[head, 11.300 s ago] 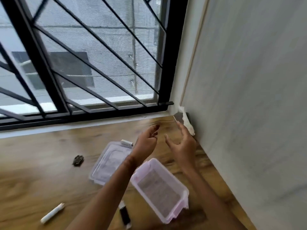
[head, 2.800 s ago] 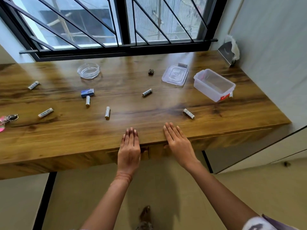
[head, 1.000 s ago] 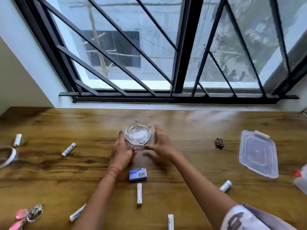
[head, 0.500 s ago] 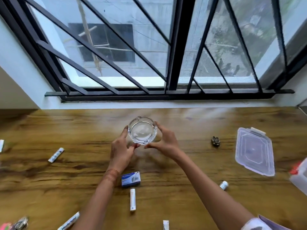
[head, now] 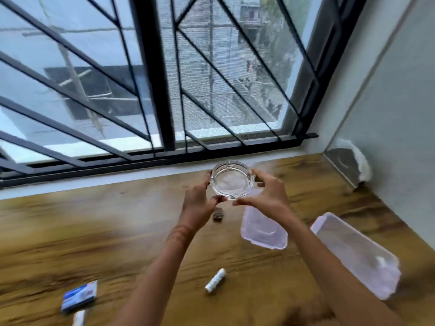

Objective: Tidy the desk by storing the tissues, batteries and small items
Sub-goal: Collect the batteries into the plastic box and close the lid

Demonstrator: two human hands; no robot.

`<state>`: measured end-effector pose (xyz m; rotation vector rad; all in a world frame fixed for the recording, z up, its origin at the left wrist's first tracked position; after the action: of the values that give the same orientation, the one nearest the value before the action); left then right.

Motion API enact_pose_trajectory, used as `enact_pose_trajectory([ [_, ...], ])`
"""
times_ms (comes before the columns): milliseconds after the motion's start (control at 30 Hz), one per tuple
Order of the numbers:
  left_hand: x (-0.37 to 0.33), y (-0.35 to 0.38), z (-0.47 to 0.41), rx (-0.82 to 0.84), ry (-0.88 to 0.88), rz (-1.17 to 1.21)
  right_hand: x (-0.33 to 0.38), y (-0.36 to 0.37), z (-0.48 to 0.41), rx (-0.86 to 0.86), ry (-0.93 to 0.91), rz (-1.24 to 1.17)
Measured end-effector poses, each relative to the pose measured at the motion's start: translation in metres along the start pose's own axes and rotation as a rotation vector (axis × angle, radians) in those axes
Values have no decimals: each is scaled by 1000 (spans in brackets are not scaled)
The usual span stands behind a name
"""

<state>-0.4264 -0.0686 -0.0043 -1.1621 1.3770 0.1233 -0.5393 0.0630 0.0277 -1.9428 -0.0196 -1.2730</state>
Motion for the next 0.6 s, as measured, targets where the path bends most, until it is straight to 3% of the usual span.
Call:
enact_pose_trajectory([
  [300,-82,170,-56,295,92,-31,-121,-123,-32,-187,199,96],
  [600,-115,262,-107,487,153,-106,-208,-150,-60,-322,377,134],
])
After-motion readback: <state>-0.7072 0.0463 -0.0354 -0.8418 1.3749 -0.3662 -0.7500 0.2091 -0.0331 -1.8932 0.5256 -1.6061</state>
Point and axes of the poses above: each hand's wrist, its own z-axis away from the middle knuckle, its own y-axis out of the palm, x = y × z, the point moved 2 cm from there along -z, towards the middle knuckle, and after that the axes turned 5 degrees about -x, right-handed, at the moved point
